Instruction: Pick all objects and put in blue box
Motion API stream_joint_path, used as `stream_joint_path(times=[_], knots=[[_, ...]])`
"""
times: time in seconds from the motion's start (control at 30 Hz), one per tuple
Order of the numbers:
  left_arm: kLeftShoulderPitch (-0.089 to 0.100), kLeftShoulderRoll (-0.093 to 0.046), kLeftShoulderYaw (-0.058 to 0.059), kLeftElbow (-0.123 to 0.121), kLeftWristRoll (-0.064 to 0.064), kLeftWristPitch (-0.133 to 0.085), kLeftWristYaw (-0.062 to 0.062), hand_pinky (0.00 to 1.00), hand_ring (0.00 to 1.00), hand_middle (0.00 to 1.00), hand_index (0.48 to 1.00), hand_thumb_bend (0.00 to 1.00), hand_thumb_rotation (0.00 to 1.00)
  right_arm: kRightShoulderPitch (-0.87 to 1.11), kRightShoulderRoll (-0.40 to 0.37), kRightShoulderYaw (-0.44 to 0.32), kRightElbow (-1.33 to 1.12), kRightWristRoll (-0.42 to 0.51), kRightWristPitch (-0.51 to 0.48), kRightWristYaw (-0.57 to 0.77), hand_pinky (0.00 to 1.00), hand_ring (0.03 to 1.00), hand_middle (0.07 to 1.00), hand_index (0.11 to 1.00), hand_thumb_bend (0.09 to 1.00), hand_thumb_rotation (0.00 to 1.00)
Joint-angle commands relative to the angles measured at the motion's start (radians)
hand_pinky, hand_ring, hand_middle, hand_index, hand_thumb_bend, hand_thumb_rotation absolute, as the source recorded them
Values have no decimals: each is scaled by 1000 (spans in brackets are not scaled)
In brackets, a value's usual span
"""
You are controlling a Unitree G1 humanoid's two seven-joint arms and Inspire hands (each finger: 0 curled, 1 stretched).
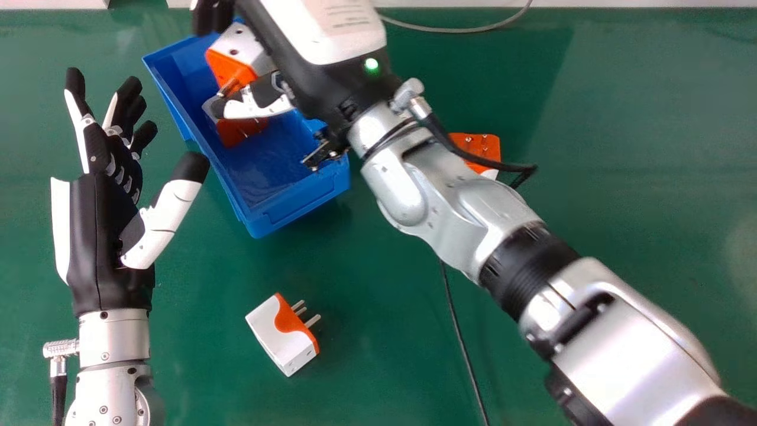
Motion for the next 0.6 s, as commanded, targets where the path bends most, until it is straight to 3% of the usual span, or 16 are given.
stream_joint_path(times=[0.0,0.2,0.27,0.33,0.4,0.47,0.5,0.57], knots=[[1,5,6,-16,10,-15,11,905,937,934,922,858,560,-77,42,21,64,-7,-20,-67,327,460,538,487,493,0],[0,8,4,-15,41,-15,40,897,930,928,917,866,574,-115,51,94,122,-48,69,33,320,455,516,520,494,0],[-1,8,4,-12,45,-18,46,894,926,921,913,870,585,-119,42,127,103,-77,118,70,474,637,732,627,627,0],[-3,8,3,-6,42,-23,44,893,925,919,911,870,586,-115,33,135,75,-79,145,112,563,735,821,695,696,0],[-5,9,3,-2,46,-26,46,894,926,918,911,867,586,-109,22,136,44,-76,160,144,664,829,886,775,771,17],[-7,8,0,0,36,-27,37,899,931,921,911,863,583,-107,10,148,22,-90,173,139,879,944,963,923,901,128],[-7,7,-1,-1,30,-25,33,901,933,922,912,861,581,-105,4,156,12,-99,181,126,903,956,970,939,921,152],[-8,5,0,-4,29,-19,35,901,935,925,913,864,576,-103,-4,165,-3,-110,191,107,969,986,991,980,975,237]])
